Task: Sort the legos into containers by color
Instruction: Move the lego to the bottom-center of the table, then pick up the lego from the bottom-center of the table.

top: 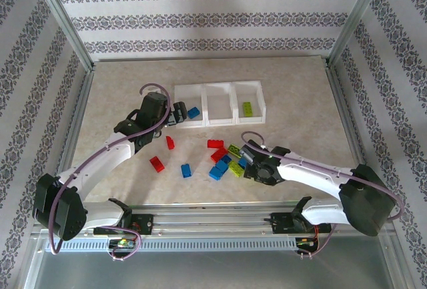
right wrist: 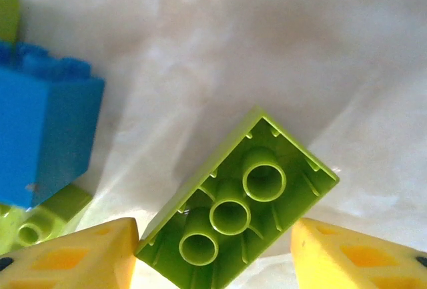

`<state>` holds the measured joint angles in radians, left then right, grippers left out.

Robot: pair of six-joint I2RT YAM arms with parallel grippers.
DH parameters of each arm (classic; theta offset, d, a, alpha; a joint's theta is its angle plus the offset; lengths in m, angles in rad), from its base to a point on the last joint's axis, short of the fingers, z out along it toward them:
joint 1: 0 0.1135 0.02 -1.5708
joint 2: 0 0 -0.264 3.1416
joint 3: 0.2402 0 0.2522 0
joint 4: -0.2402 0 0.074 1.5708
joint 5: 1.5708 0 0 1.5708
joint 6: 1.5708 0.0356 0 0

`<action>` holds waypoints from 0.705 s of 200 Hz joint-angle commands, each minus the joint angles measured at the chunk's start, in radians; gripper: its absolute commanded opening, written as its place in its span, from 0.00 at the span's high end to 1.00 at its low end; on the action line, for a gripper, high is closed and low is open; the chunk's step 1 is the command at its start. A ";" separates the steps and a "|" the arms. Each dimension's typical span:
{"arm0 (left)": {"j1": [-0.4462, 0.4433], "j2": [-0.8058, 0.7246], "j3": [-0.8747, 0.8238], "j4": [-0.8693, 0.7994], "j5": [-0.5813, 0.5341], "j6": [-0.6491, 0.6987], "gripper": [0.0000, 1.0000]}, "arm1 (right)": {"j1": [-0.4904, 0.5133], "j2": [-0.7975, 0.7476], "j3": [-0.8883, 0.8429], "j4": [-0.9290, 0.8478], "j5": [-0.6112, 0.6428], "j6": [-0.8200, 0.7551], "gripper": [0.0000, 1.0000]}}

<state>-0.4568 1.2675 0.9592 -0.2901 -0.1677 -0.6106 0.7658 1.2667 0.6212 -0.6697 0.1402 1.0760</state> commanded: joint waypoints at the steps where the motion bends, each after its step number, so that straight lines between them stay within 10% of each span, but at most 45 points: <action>1: 0.010 -0.025 -0.012 -0.001 -0.021 -0.012 0.00 | -0.040 -0.017 -0.011 -0.048 0.012 -0.029 0.41; 141: 0.018 -0.035 -0.044 -0.014 -0.010 -0.016 0.00 | -0.119 0.050 -0.011 0.078 -0.028 -0.069 0.47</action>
<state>-0.4561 1.2663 0.9386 -0.2909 -0.1692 -0.6113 0.6563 1.2991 0.6212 -0.6151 0.1284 1.0302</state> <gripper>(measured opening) 0.994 0.542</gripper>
